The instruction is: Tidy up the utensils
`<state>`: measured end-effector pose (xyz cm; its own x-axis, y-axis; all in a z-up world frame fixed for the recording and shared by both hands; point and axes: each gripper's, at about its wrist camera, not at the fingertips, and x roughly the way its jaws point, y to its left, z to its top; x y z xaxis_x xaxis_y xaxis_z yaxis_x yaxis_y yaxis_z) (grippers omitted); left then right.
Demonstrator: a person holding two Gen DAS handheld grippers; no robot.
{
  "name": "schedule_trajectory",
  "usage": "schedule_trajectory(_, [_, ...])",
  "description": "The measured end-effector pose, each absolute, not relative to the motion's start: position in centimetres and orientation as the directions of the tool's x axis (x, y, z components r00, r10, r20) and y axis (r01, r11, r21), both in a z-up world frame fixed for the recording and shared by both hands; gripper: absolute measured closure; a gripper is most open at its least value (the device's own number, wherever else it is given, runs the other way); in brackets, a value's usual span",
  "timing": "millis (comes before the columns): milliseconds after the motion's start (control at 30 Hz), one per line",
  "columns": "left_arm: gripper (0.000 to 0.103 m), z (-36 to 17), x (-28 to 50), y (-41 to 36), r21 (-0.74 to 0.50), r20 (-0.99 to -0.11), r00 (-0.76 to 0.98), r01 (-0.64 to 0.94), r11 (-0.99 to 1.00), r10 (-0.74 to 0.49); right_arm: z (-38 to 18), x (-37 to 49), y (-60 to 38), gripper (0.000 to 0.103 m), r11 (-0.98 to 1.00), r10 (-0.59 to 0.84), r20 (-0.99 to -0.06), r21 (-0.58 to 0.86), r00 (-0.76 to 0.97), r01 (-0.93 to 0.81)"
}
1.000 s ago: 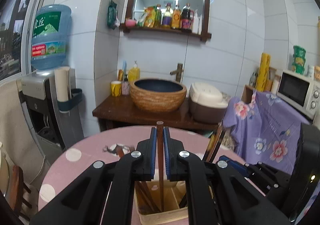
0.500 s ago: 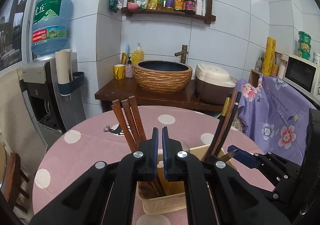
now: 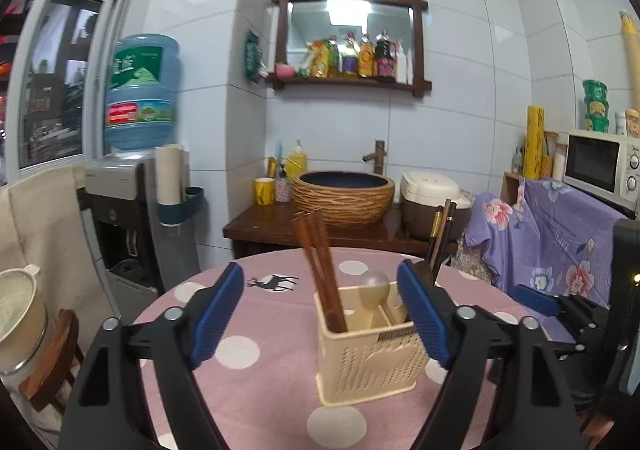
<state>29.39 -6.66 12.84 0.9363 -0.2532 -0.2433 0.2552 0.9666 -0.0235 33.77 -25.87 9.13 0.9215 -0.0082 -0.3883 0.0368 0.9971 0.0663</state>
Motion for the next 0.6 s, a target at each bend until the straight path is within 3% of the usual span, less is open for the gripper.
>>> schedule_trajectory(167, [0.012,10.2,24.8,-4.5,-0.011,-0.229,0.953,0.203,0.979,-0.200,7.7,28.1,-25.7,0.021,0.994,-0.017,-0.349,0.092,0.937,0.052])
schedule_trajectory(300, [0.007,6.8,19.4,-2.8,-0.046,-0.214,0.961,0.168,0.985,-0.174,5.1,22.4,-25.2,0.008,0.991,-0.040,-0.296,0.112,0.954,0.076])
schedule_trajectory(600, [0.005,0.9,7.3,-2.4,-0.047,-0.200,0.975,0.088,0.995,-0.095,-1.0,9.3,-23.4,0.006,0.971,-0.181,-0.265,0.103,0.947,0.214])
